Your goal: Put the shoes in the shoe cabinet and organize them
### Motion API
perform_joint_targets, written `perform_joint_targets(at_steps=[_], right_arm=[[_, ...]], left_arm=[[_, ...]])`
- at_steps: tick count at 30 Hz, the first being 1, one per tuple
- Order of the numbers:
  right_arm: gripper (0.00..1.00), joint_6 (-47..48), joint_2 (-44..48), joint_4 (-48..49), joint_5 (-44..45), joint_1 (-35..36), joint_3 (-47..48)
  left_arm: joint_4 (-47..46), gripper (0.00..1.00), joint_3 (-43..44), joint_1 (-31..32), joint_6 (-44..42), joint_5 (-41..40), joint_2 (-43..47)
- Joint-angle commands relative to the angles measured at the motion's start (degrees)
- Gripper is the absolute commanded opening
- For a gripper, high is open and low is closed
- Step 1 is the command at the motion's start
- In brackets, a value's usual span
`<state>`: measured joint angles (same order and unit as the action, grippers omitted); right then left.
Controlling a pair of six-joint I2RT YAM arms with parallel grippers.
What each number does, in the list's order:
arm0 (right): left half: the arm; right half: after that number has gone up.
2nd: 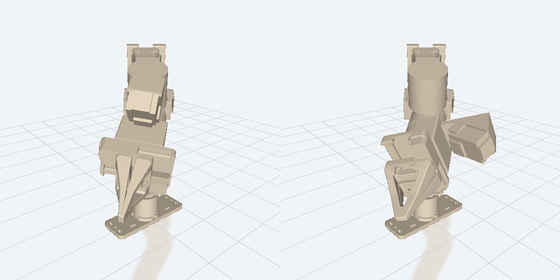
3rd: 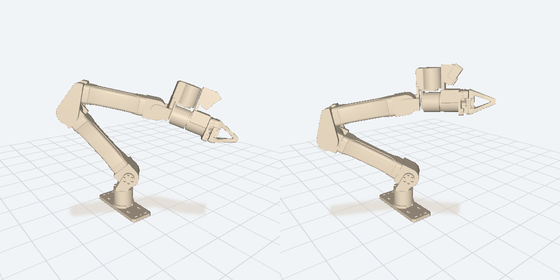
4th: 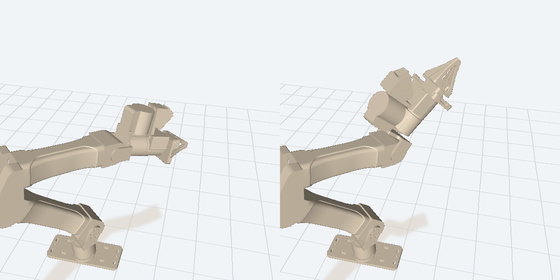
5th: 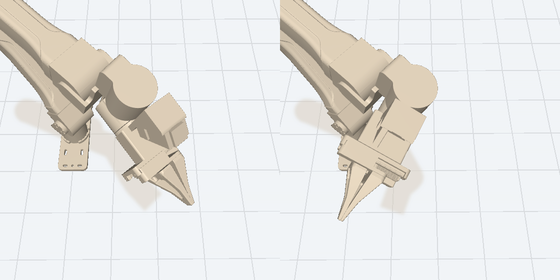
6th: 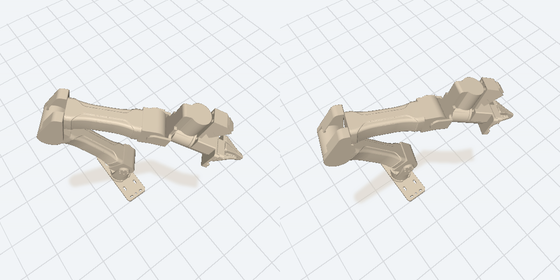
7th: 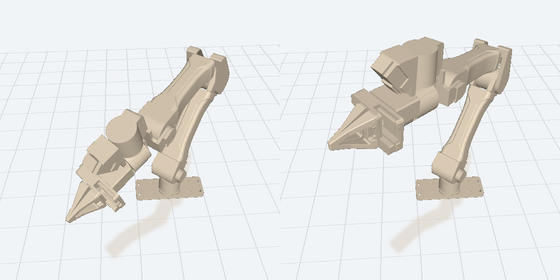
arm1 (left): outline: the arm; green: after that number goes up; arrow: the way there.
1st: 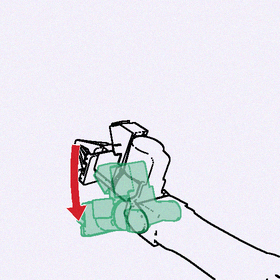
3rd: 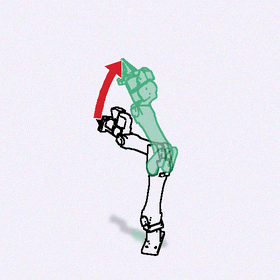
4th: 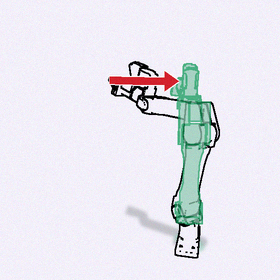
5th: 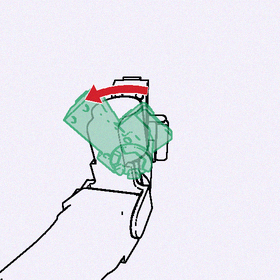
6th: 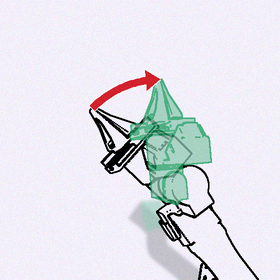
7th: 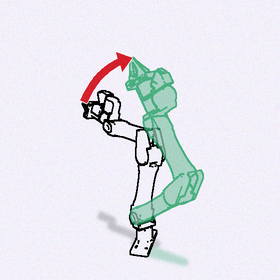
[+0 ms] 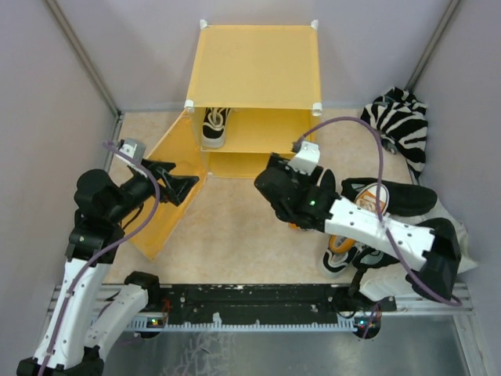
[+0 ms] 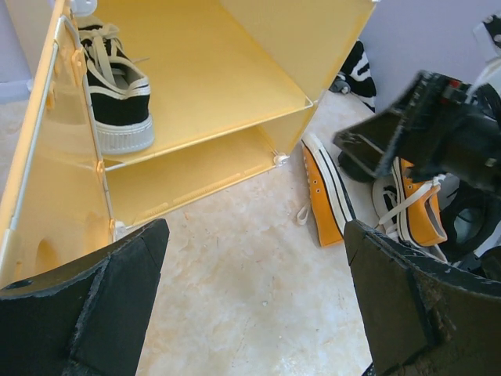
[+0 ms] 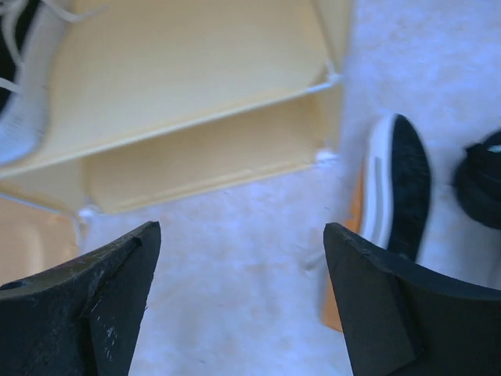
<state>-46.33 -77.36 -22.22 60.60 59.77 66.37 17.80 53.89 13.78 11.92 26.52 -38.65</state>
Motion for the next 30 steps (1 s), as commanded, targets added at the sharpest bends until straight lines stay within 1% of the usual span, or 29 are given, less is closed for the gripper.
perform_joint_targets(at_steps=[1, 3, 6, 9, 11, 13, 17, 20, 24, 27, 29, 30], right_arm=[[0.84, -19.32, 7.78, -42.35, 0.68, -1.22, 0.36], [0.83, -22.93, 10.24, -49.43, -3.77, -2.23, 0.31], [0.82, -25.54, 12.54, -55.31, -10.53, -3.14, -1.11], [0.81, -30.62, 13.58, -62.67, -12.82, -3.19, -3.61], [0.80, -30.71, 16.01, -63.12, -14.09, -4.50, -6.37], [0.77, -29.59, 19.06, -59.81, -15.61, -6.55, -9.68], [0.70, -24.33, 22.90, -49.40, -20.04, -11.36, -15.76], [0.65, -22.13, 21.89, -45.55, -20.65, -13.08, -18.28], [0.56, -19.42, 20.11, -40.90, -21.23, -13.19, -20.44], [0.54, -18.81, 19.27, -37.83, -21.15, -13.18, -22.65], [0.46, -18.88, 18.92, -36.64, -21.05, -13.30, -23.91], [0.40, -19.00, 18.84, -36.27, -20.93, -13.35, -24.63]], left_arm=[[0.04, 0.99, 1.75, 0.28, -0.06, 0.21, -0.56], [-0.05, 0.99, 1.70, 0.28, 0.11, 0.42, -0.79], [-0.24, 0.99, 1.46, 0.28, 0.29, 0.82, -0.90], [-0.31, 0.99, 1.24, 0.28, 0.31, 0.87, -0.89], [-0.55, 0.99, 1.02, 0.28, 0.46, 1.26, -0.68], [-0.96, 0.99, 0.72, 0.28, 0.56, 1.57, -0.49], [-1.02, 0.99, 0.52, 0.30, 0.73, 1.93, -0.42], [-0.98, 0.99, 0.20, 0.28, 0.64, 2.09, -0.12], [-1.08, 0.99, -0.50, 0.28, 0.90, 2.12, 0.05], [-1.34, 0.99, -0.77, 0.28, 1.25, 2.65, -0.15], [-1.36, 0.99, -0.72, 0.28, 1.28, 2.78, -0.19], [-1.30, 0.99, -0.65, 0.28, 1.26, 2.83, -0.13]])
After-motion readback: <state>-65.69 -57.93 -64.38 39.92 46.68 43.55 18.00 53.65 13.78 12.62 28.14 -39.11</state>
